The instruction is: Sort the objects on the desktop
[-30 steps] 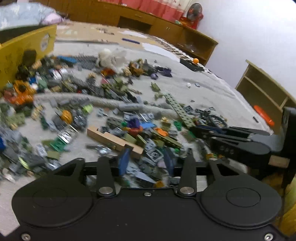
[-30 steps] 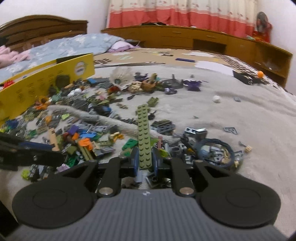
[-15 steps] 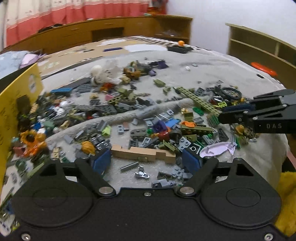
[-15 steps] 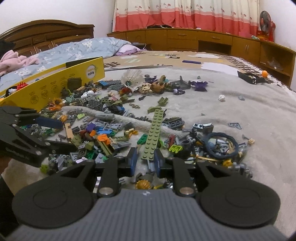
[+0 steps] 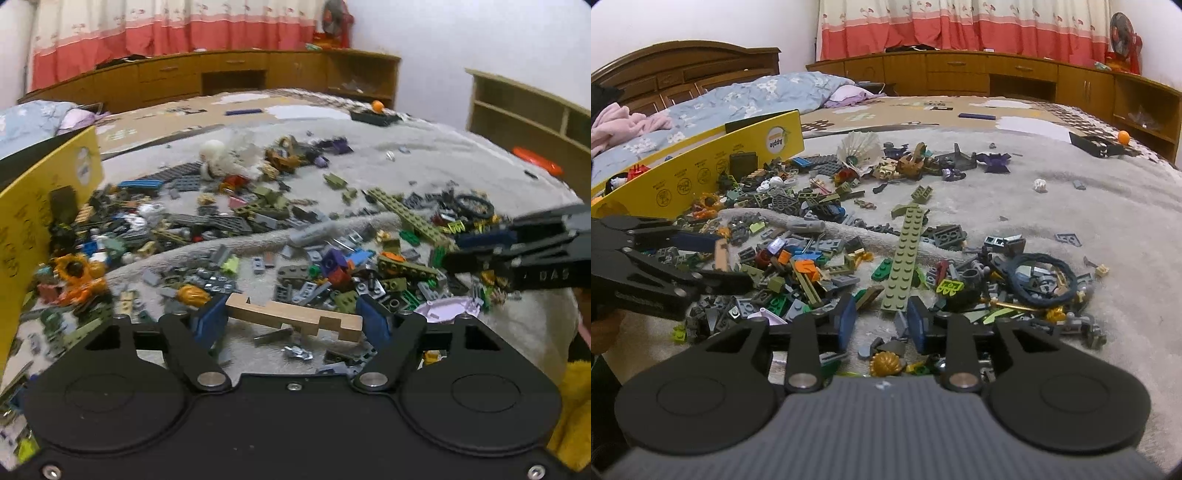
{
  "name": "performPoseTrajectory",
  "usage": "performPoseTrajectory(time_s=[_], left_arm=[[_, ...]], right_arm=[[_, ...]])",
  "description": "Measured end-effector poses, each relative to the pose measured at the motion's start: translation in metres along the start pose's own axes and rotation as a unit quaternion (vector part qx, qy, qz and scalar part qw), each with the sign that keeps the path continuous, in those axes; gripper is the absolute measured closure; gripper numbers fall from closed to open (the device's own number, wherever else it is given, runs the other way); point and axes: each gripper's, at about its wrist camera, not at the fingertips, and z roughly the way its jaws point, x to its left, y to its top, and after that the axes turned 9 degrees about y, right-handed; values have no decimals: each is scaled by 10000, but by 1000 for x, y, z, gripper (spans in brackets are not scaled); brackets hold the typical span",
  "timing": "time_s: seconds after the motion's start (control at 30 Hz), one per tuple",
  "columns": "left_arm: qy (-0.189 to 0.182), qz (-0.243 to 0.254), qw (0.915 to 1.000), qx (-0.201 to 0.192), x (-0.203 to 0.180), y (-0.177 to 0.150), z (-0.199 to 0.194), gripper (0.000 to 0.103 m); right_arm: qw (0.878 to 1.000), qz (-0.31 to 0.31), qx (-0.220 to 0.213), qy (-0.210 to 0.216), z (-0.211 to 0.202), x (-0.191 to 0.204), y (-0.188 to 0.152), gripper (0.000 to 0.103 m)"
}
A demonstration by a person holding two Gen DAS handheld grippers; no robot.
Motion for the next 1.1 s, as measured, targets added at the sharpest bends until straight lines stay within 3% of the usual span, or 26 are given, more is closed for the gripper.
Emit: performPoseTrajectory(time_s=[0.07,0.17,0.27,0.37,0.47,0.53,0.6,0.73,1.1], left_arm=[[108,-135,9998,-31,3,1,-4,29],[285,-367,9989,-42,8,1,-8,29],[383,-549,9977,-44,11,1,-9,29],[430,-684,9967,-22,14,-2,-9,29],[494,-738,9960,36,16,-4,-9,29],[513,-771,9957,58,17,-5,-9,29],[531,-806,9953,78,18,-6,-8,29],[566,-838,9948,109,16,-6,-8,29],[658,-795,9945,185,12,-4,-7,29]], right_arm=[[10000,-1,20,10,4,2,-1,46],[9999,-29,22,99,10,10,1,51],[9987,-149,-25,496,11,23,5,51],[9958,-448,-40,798,12,36,8,45],[9929,-897,-28,785,10,40,11,41],[9903,-1193,-1,716,8,34,16,32],[9859,-1488,124,752,10,22,22,12],[9747,-2047,386,805,25,3,35,1],[9565,-2458,943,1260,81,-39,57,0]])
